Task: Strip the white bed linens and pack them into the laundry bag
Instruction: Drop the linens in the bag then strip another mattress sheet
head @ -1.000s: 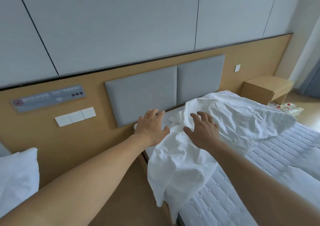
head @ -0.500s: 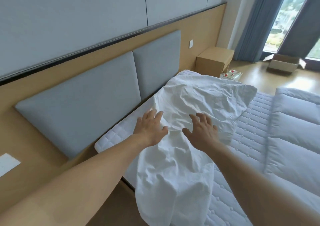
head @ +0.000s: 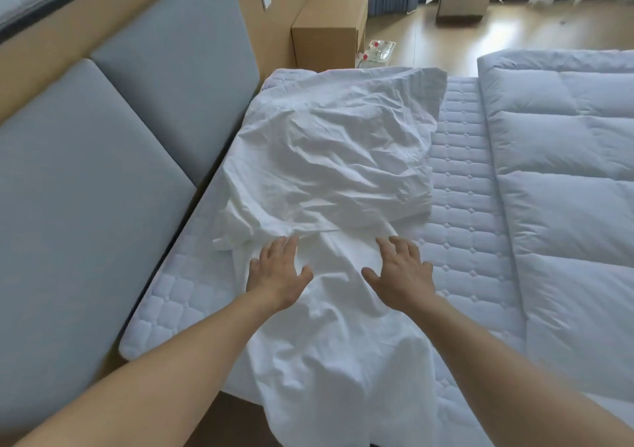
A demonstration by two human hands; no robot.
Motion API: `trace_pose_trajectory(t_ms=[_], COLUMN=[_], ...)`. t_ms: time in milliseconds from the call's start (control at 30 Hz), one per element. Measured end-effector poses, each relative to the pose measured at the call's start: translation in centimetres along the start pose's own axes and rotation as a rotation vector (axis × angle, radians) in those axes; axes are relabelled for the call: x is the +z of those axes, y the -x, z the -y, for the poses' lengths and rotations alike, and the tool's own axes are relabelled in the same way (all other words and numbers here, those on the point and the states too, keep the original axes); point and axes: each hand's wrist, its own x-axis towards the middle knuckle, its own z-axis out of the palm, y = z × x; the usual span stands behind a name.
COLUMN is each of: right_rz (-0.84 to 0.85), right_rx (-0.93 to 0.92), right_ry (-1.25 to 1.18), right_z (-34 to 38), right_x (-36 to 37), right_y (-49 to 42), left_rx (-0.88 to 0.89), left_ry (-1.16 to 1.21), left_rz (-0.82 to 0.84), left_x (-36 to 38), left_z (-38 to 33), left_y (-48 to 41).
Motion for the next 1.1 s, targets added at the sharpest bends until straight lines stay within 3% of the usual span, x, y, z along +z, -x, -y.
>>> trace_pose_trajectory(t_ms=[167, 433, 533, 700, 833, 933, 1100], right_rz=[0.100, 0.114, 0.110, 0.040, 0.069, 0.121, 0.109], right_rx=[0.136, 0.457, 0.531, 0.522, 0.544, 0.431, 0.358], right_ry=[-0.041, -0.050, -0.096, -0.136, -0.241, -0.195, -0.165], right_z=[-1.7, -5.3, -5.9, -3.8, -1.1, 0.5, 0.8], right_x=[6.1, 14.3, 15.8, 16.9, 17.1, 16.9, 16.3], right_y=[-5.0, -11.7, -12.7, -13.7, -13.5, -12.7, -11.3], left_rx=[-0.121, -0.574, -0.667, -0.627, -0.629, -0.620, -0.720], left_ry=[0.087, 0.262, 0.335, 0.198, 0.349, 0.324, 0.273], left_rz=[0.031, 0.070, 0.087, 0.114, 0.082, 0.116, -0.024], left_x=[5.8, 14.2, 15.5, 16.4, 16.1, 15.8, 15.1], left_z=[2.5, 7.5, 9.3, 10.2, 9.7, 9.6, 10.8], left_y=[-6.1, -14.1, -15.6, -16.4, -16.3, -15.9, -15.1])
